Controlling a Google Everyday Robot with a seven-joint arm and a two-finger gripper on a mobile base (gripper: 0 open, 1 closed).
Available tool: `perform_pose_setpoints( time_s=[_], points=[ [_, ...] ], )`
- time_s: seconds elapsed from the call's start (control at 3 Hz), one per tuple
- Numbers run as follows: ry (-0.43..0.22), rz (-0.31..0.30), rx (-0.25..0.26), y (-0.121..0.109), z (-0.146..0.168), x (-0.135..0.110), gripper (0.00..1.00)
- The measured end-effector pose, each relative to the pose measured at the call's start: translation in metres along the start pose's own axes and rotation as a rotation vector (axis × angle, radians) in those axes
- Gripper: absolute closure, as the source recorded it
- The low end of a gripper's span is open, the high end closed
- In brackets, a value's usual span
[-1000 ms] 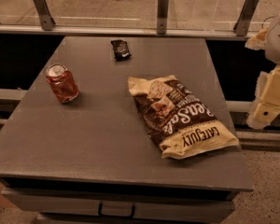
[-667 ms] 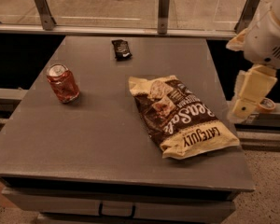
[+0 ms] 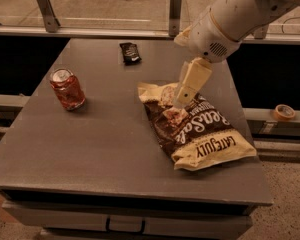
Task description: Pick coke can
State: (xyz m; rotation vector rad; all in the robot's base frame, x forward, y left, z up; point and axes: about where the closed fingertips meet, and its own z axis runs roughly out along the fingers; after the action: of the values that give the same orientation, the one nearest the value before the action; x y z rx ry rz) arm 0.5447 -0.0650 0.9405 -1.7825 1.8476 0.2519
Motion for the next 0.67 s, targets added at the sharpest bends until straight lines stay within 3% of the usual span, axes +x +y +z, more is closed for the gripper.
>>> perform_pose_setpoints(
  time_s=[0.33,0.67],
  points=[
    [0.001,0.000,0.000,0.000,0.000,0.000,0.00],
    [-0.073,0.004,-0.012,-0.001,0.016,-0.018,0.00]
  ],
)
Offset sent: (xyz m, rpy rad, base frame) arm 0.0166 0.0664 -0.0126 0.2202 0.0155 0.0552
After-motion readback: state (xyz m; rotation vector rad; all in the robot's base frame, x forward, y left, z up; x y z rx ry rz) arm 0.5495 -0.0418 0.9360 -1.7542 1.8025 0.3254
